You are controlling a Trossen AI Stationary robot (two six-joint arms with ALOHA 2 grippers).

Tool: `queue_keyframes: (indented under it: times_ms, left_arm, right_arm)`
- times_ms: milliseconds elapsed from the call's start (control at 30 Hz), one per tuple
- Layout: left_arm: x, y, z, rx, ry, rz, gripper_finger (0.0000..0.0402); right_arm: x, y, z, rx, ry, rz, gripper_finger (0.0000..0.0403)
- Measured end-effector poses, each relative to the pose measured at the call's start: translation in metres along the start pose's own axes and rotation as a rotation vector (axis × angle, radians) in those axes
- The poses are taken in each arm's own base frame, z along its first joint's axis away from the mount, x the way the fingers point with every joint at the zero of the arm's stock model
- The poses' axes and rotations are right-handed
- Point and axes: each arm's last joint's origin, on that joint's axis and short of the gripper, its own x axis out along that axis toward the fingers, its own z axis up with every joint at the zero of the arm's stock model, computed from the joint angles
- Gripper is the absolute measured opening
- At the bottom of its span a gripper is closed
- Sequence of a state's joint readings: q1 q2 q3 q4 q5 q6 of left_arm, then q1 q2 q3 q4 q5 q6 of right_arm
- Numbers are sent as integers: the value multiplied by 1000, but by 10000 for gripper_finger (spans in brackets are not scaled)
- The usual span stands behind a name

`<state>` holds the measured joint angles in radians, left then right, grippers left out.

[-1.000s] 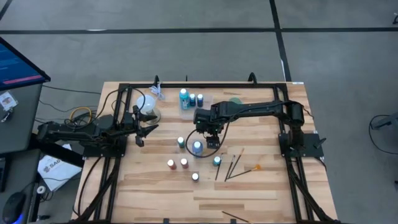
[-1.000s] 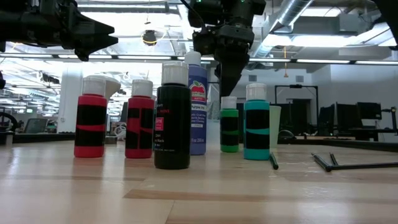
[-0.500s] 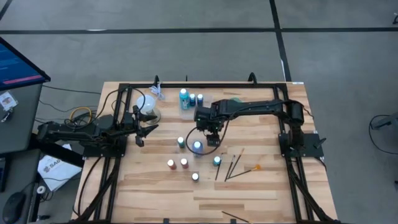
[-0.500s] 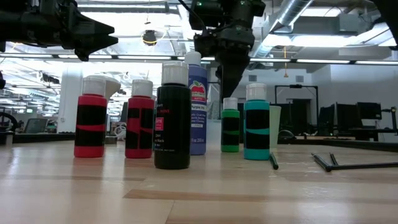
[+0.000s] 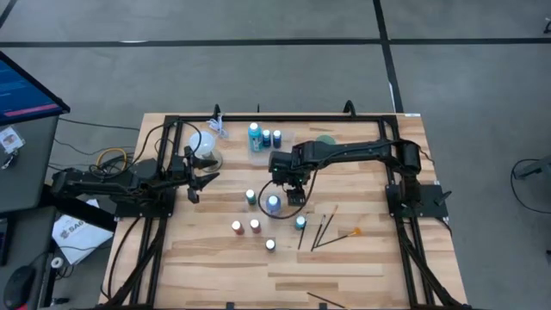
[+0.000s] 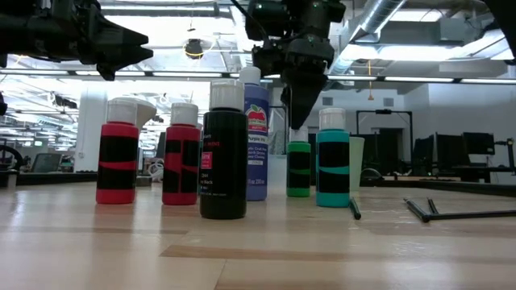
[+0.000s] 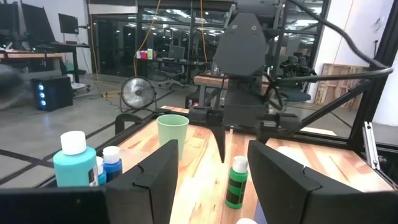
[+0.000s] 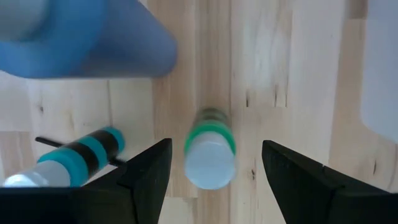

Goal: Pick & Place Paint Supplies
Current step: Put the small green paint bottle into the bin

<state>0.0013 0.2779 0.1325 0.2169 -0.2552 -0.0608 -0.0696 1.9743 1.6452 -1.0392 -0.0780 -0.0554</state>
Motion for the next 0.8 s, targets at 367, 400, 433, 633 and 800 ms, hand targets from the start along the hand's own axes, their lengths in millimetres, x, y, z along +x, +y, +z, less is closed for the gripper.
queue_keyframes:
  times_ms: [367, 400, 433, 633, 800]
  left_arm:
    - [0, -1, 0, 0, 2, -25, 177]
    - [0, -1, 0, 0, 2, -26, 177]
    - [0, -1, 0, 0, 2, -25, 177]
    - [0, -1, 0, 0, 2, -26, 177]
    - [0, -1, 0, 0, 2, -26, 177]
  right_arm:
    - [13, -1, -6, 0, 21, 2, 244]
    - [14, -2, -7, 0, 20, 1, 244]
    - [14, -2, -6, 0, 17, 1, 244]
    - [14, -2, -3, -5, -14, -1, 212]
    - [14, -2, -5, -19, -1, 0, 169]
